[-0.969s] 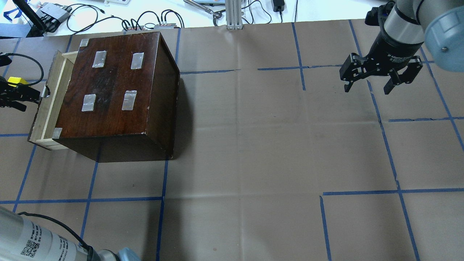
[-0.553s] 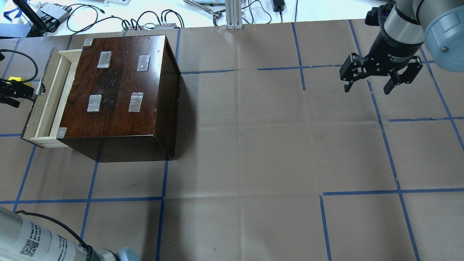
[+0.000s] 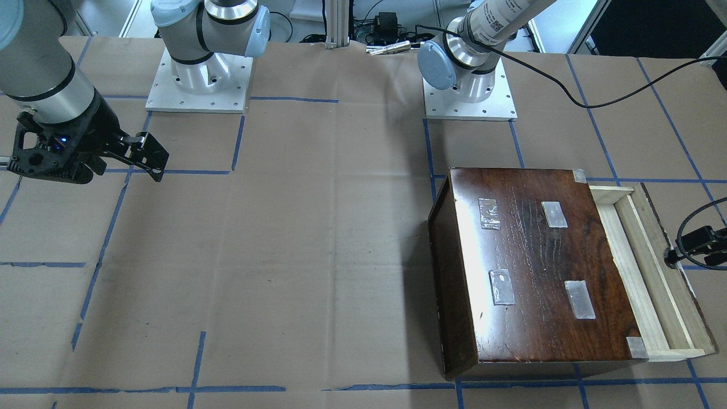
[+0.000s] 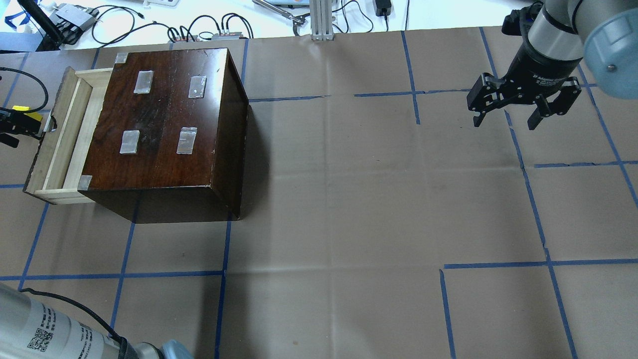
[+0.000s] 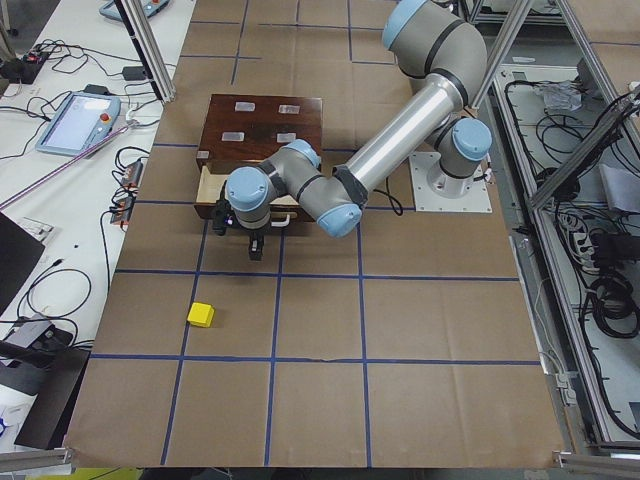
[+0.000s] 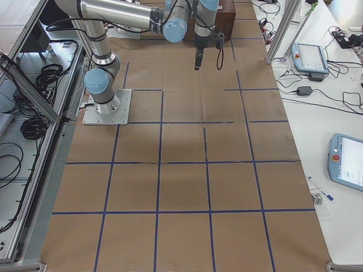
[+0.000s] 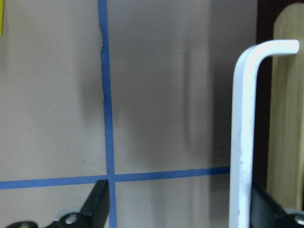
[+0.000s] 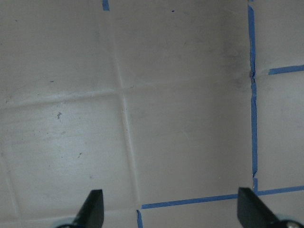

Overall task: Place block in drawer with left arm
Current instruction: 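Pull the drawer outward from the cabinet with the left gripper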

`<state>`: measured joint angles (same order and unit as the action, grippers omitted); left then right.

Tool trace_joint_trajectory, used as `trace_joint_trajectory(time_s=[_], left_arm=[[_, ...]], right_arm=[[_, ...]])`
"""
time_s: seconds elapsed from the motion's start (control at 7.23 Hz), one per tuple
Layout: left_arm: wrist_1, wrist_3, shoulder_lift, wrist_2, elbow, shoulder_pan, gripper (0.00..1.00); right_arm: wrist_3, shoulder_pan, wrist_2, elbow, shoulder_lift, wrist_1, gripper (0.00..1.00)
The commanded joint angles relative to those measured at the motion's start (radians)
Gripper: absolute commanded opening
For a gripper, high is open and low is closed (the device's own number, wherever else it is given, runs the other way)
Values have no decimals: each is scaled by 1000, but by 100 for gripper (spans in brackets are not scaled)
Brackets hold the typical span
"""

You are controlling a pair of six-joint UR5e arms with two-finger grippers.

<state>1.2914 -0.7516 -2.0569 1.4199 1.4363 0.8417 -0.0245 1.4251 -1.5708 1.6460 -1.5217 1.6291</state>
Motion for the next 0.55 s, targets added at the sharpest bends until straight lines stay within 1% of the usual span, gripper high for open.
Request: trace_joint_trajectory(time_s=[0.0, 0.28, 0.42], left_arm=[[-6, -2, 0, 7, -2, -27, 99], [-7, 0, 4, 13, -11, -44, 99], [5, 1, 4, 13, -46, -44, 99]], right_arm=[[0, 0, 0, 0, 0, 0, 100], [0, 0, 0, 0, 0, 0, 100], [0, 0, 0, 0, 0, 0, 100]])
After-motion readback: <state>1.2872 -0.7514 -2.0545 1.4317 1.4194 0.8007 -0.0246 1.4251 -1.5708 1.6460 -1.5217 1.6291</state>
